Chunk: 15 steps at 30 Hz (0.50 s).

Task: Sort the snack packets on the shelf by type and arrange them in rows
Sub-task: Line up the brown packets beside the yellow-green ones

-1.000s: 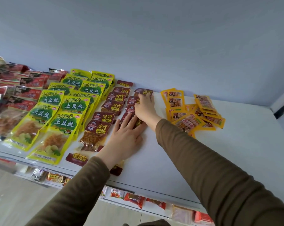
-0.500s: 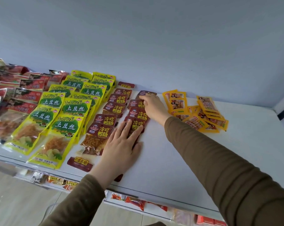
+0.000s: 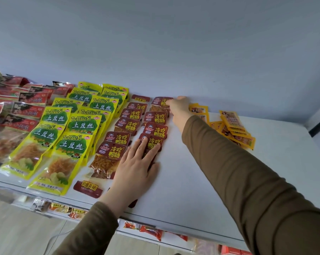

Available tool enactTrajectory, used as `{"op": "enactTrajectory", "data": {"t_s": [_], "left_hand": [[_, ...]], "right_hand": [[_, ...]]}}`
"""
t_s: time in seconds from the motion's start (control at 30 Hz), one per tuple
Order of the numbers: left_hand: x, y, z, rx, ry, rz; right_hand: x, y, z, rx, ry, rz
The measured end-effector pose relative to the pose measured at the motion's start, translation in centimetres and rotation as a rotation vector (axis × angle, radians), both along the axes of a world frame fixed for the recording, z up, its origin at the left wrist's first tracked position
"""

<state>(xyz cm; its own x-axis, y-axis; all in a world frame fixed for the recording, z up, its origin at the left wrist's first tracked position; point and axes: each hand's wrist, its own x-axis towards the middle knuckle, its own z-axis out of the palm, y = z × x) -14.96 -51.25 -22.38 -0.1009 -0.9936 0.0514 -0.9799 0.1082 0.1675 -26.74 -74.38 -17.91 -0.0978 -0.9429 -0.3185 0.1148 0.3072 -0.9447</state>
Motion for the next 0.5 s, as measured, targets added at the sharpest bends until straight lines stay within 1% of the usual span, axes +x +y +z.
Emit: {"op": "enactTrajectory", "data": {"t_s": [0.07,0.2,0.3,0.4,0.5], "left_hand": [[0.0,0.1,0.1,-0.001,-0.001,-0.001],[-0.3,0.5,0.2,-0.029,-0.004,-0.001],[-0.4,0.9,0.3,-0.036,0.013,0.013],[-0.5,0.9,0.3,-0.027,0.021,0.005],[-0.5,0.8,0.2,-0.031,0.002,0.013]], "right_hand": [[0.0,0.0,0.0,-0.035,0.026,-0.005],[-0.5,0.9,-0.6,-0.108,0.149,0.105],[-1.0,1.6,-1.4,-0.173,0.309,0.174],[-1.6,1.8,-2.1,-0.242,0.569,0.234],[-1.9,2.0,-2.3,-0.336,0.668,0.262]]}}
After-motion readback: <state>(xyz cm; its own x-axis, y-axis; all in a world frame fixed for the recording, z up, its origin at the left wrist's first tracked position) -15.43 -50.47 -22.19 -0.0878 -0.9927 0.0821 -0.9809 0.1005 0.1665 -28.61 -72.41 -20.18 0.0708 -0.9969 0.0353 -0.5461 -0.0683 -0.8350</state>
